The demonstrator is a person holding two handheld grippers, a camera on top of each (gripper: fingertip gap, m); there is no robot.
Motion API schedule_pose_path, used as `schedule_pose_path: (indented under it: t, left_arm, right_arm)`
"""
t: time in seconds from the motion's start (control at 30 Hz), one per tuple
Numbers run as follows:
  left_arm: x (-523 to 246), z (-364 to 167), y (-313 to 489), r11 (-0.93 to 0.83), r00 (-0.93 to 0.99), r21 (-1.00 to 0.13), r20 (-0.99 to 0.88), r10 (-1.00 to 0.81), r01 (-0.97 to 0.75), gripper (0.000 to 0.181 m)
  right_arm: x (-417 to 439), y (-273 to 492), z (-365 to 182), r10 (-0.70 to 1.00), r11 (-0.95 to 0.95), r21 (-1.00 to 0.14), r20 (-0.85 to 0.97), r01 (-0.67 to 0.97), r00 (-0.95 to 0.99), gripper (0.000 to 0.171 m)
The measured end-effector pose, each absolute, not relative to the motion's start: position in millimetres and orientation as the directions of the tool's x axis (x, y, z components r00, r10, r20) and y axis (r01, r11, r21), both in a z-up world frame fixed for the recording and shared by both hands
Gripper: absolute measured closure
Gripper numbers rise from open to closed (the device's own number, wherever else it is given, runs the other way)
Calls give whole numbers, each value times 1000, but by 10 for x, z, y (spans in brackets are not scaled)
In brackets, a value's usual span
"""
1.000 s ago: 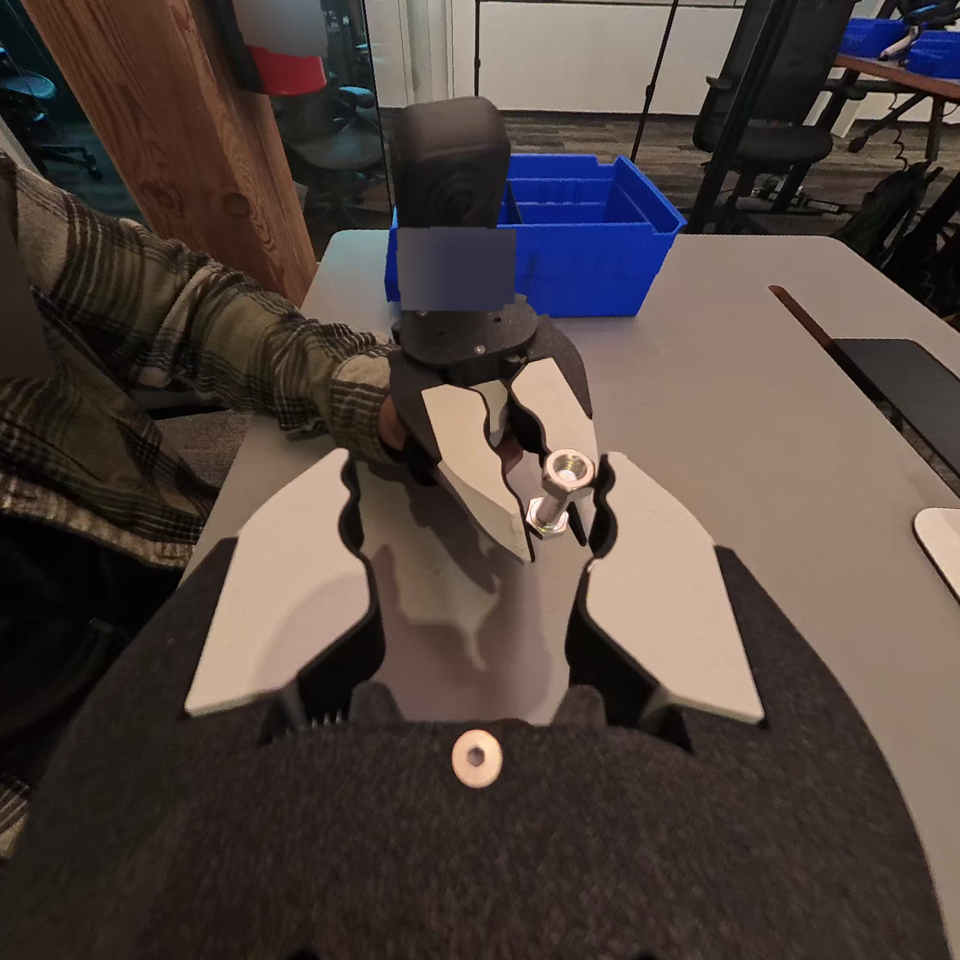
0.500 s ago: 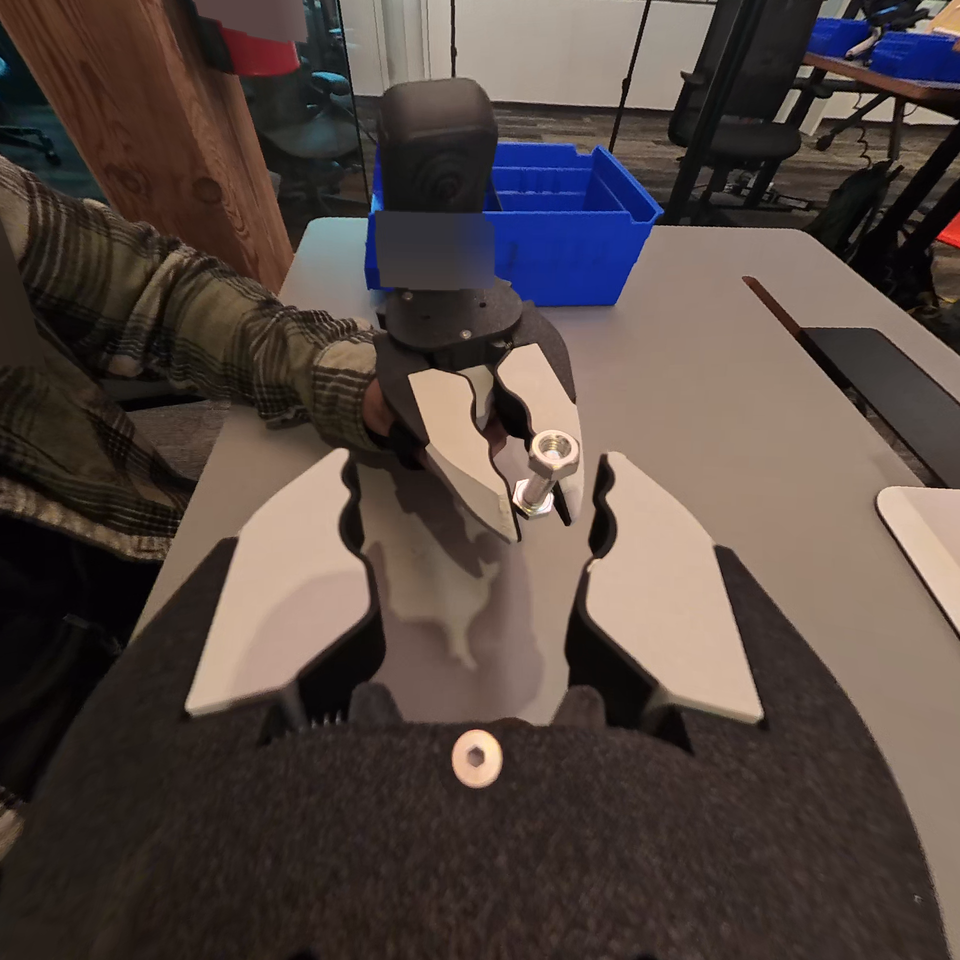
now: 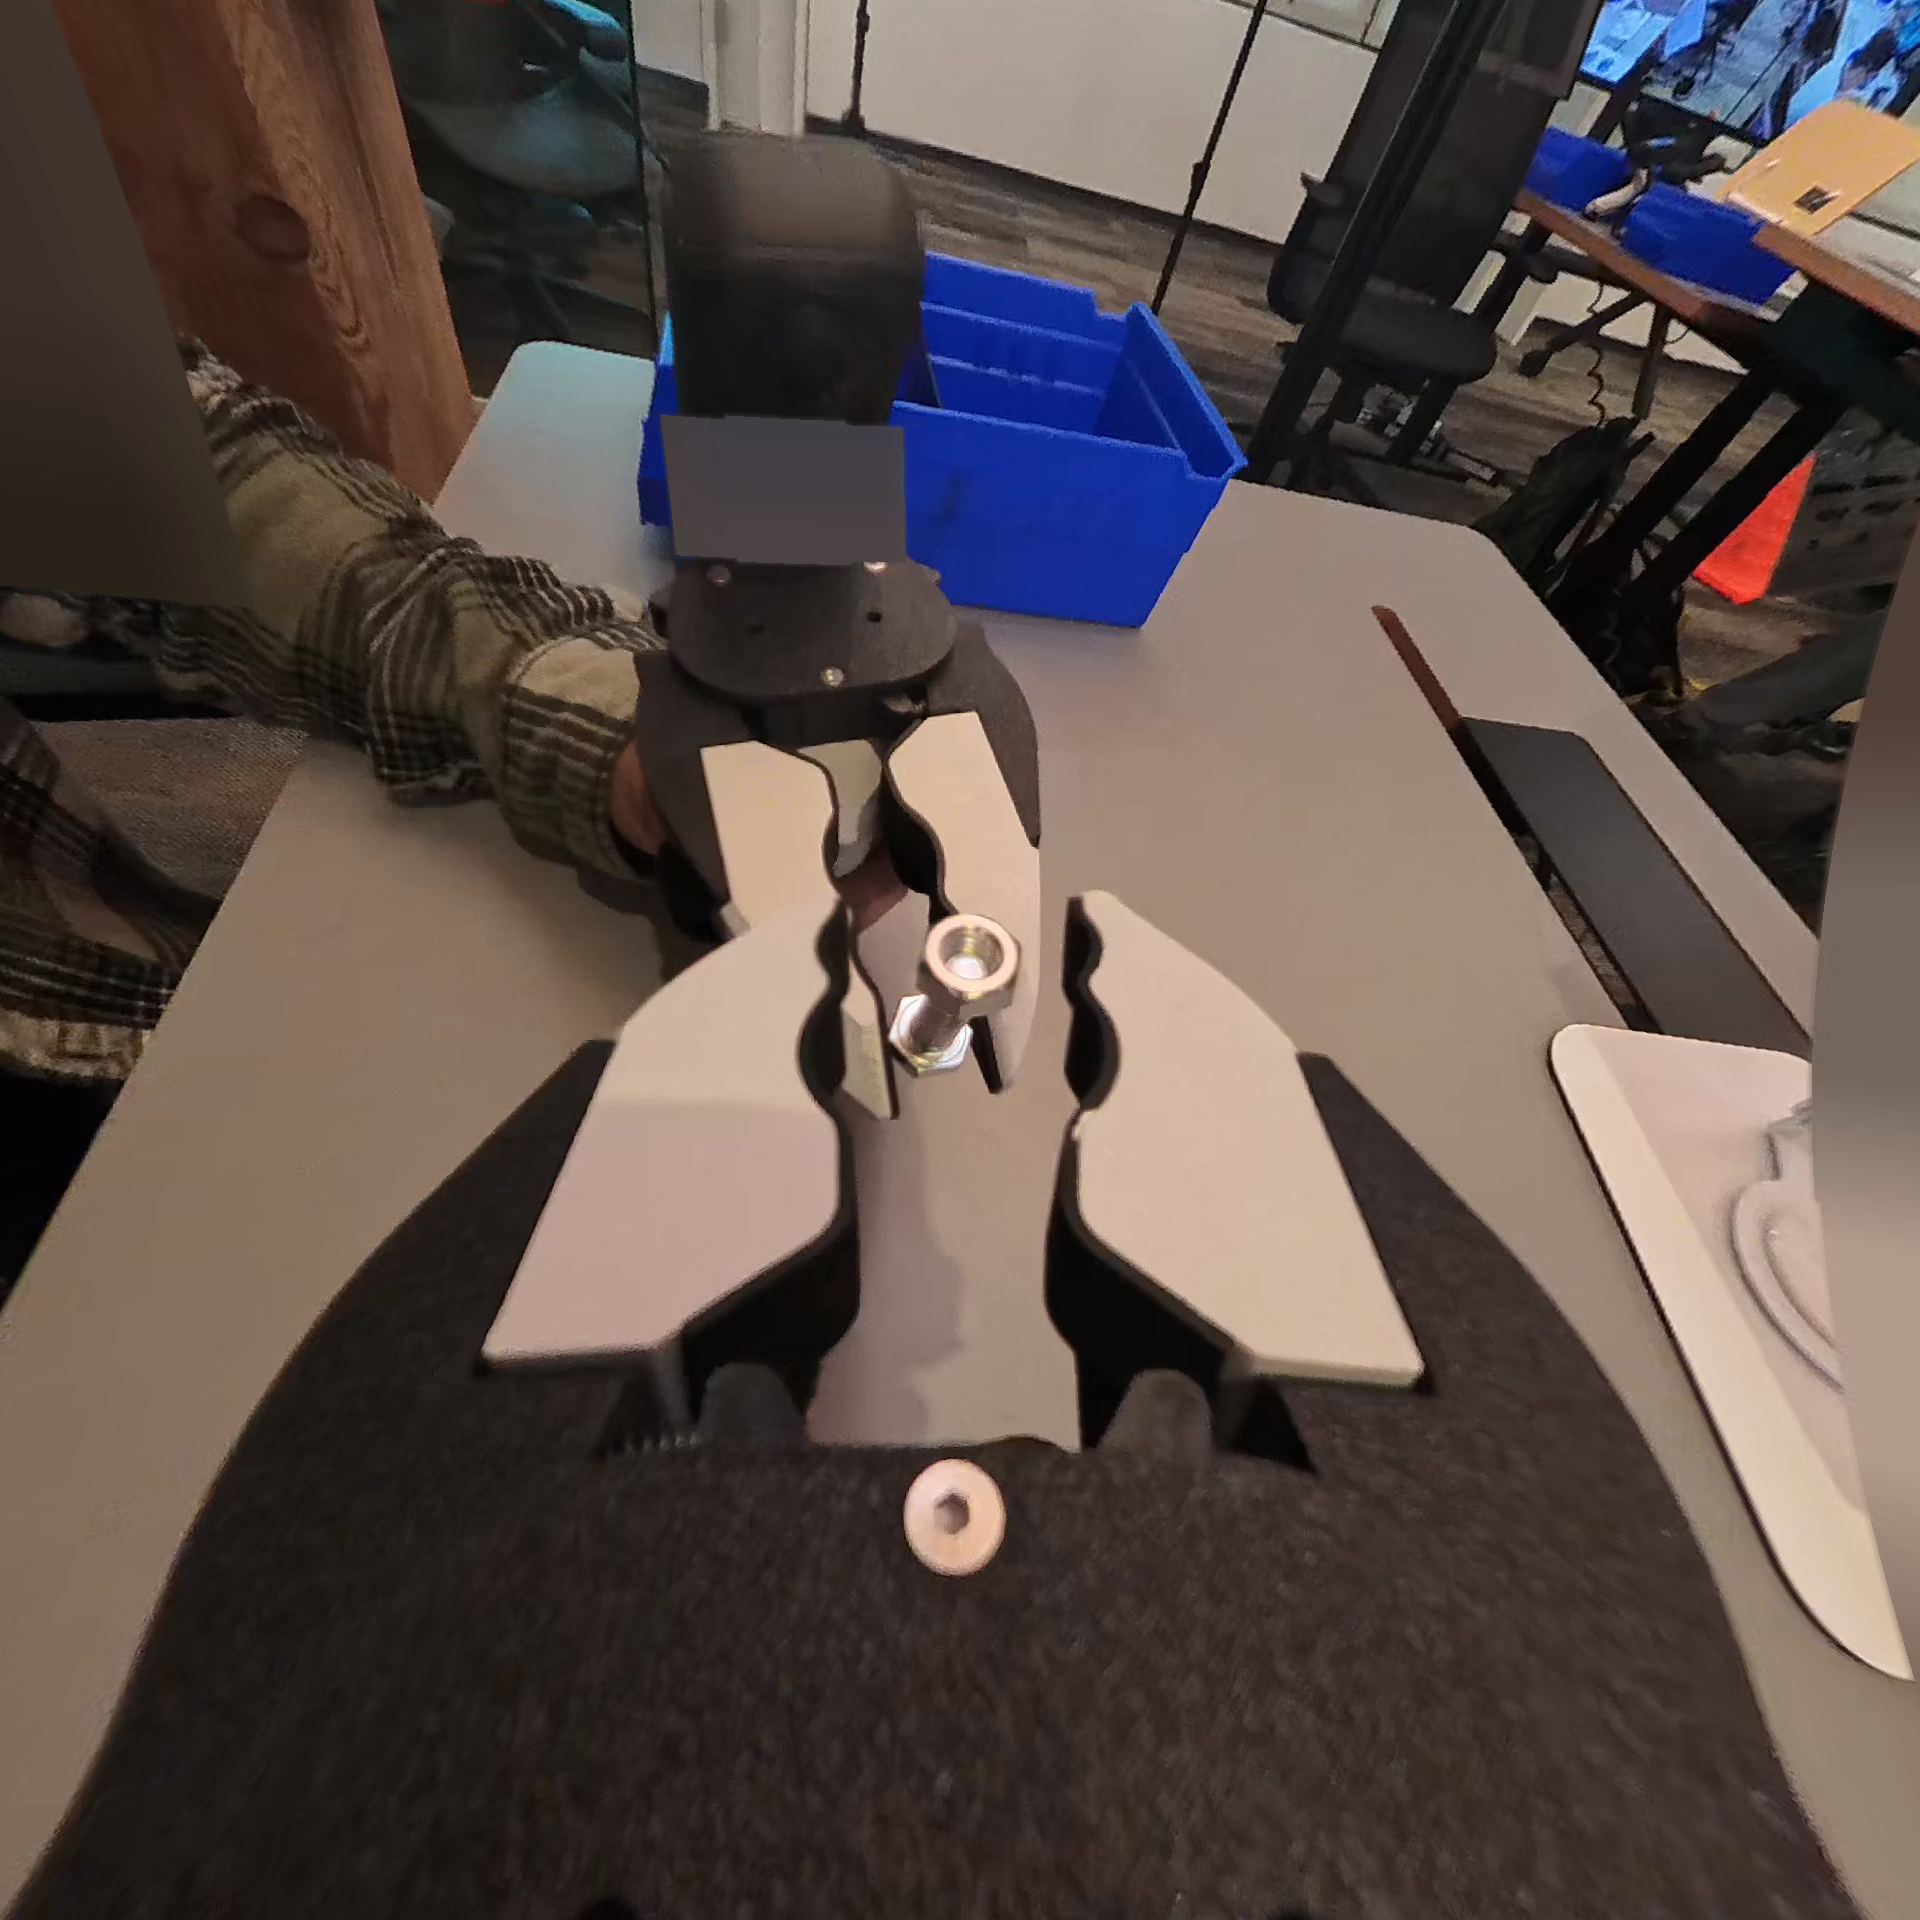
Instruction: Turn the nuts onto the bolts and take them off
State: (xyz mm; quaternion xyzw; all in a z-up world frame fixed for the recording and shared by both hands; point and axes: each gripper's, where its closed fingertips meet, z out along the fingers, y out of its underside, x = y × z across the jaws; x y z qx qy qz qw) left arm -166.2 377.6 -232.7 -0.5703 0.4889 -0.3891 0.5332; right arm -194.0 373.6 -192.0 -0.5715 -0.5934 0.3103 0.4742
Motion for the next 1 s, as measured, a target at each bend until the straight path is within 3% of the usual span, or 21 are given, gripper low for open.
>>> schedule_pose_path:
  t: [0.1, 0.63, 0.9, 1.0]
  left_arm:
    - [-1653, -2302, 3743, 67, 211, -988, -95, -973, -137, 161]
    - [-1733, -2171, 3821, 165, 357, -975, -209, -910, -149, 162]
    - [-1712, -2188, 3804, 125, 323, -984, -161, -933, -129, 162]
    - [-1697, -2191, 3784, 112, 302, -986, -144, -942, -121, 161]
  right_arm:
    - [-1945, 3726, -1958, 981, 133, -920, 176, 368, 86, 152]
    - [-1948, 3825, -1817, 903, -119, -993, -100, 19, 418, 153]
    - [-1968, 3816, -1822, 884, -112, -994, -97, 6, 457, 152]
    - [-1957, 3807, -1821, 894, -85, -995, -56, 46, 444, 143]
